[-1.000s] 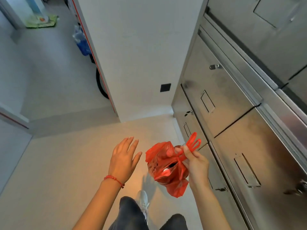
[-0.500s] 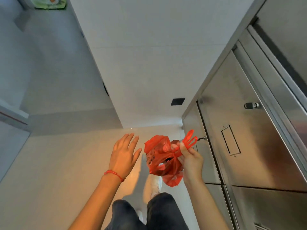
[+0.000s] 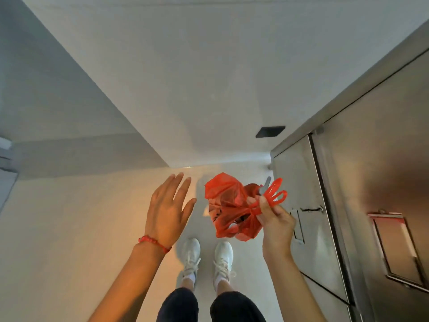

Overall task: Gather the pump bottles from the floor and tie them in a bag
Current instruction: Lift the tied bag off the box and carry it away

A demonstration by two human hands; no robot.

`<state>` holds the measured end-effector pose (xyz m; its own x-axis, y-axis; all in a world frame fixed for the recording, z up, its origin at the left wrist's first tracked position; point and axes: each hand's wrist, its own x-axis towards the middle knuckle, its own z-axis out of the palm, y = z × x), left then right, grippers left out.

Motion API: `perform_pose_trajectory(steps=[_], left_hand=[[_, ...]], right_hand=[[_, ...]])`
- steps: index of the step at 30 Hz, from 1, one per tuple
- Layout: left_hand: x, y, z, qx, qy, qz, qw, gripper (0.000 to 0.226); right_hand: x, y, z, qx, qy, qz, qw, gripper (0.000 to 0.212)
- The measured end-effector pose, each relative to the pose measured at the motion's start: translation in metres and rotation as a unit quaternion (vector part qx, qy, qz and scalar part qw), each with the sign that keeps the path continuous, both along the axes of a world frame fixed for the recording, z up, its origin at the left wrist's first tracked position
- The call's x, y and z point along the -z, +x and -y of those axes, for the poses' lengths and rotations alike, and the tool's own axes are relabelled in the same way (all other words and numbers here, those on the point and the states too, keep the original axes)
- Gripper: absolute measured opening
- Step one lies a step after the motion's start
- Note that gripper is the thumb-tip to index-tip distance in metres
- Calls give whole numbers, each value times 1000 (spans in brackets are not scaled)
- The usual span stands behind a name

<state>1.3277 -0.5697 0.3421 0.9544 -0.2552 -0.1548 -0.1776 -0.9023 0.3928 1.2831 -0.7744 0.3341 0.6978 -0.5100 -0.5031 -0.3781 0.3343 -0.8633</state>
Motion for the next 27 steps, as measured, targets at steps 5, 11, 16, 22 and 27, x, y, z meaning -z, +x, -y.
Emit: perform_pose_trajectory(steps=[5,11,16,22,27], left_hand=[[86,33,9,24,-3,18,1000,63],[196,57,26,35,-3,18,999,56],[273,74,40,58,17,39,997,46],[331,104,57,74,13,33,997,46],[354,109,61,81,13,40,996,44]], right_hand=[[89,27,7,30,-6,-28,999,12],[193,57,13,47,9,-41,998,21],[260,77,25,54,24,-47,997,28],[316,98,38,67,47,-48,995,30],[345,117,45,83,71,-26,994,19]])
